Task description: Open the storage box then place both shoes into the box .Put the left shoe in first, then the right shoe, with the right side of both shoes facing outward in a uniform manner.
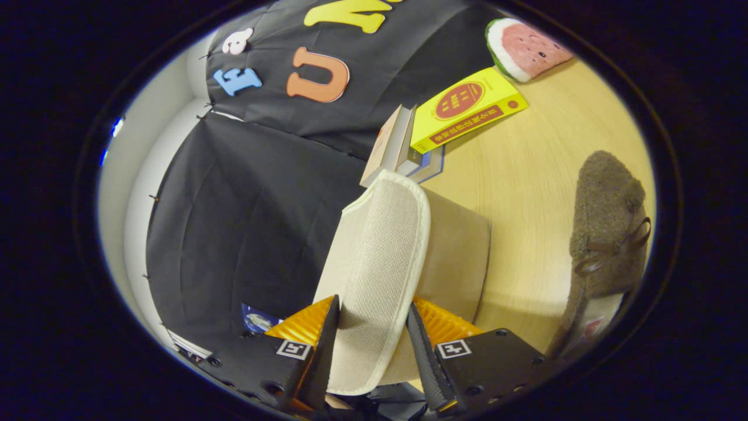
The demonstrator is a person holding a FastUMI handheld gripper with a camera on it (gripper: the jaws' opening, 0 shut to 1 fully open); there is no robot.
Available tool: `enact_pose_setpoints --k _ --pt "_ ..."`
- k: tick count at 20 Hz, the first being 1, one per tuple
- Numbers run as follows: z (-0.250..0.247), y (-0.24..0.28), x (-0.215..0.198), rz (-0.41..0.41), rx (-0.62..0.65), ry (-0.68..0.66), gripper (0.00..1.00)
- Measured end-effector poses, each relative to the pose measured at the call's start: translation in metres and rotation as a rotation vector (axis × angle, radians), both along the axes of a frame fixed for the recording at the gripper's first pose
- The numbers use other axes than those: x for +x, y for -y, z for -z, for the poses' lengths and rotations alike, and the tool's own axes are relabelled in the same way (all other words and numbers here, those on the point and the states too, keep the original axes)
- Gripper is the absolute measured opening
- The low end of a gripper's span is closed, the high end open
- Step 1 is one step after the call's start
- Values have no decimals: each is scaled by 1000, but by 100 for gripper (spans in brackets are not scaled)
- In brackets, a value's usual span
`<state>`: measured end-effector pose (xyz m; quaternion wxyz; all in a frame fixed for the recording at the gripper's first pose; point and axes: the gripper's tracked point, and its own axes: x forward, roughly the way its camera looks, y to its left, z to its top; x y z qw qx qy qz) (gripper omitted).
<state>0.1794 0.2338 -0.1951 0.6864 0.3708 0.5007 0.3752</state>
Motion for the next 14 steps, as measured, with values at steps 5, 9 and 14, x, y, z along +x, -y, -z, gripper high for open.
enact_pose_setpoints --k 5,9,14 --pt "-9 7 4 32 -46 14 49" --pt "-21 18 2 50 -34 6 28" --pt "-43 19 -2 60 -40 6 8"
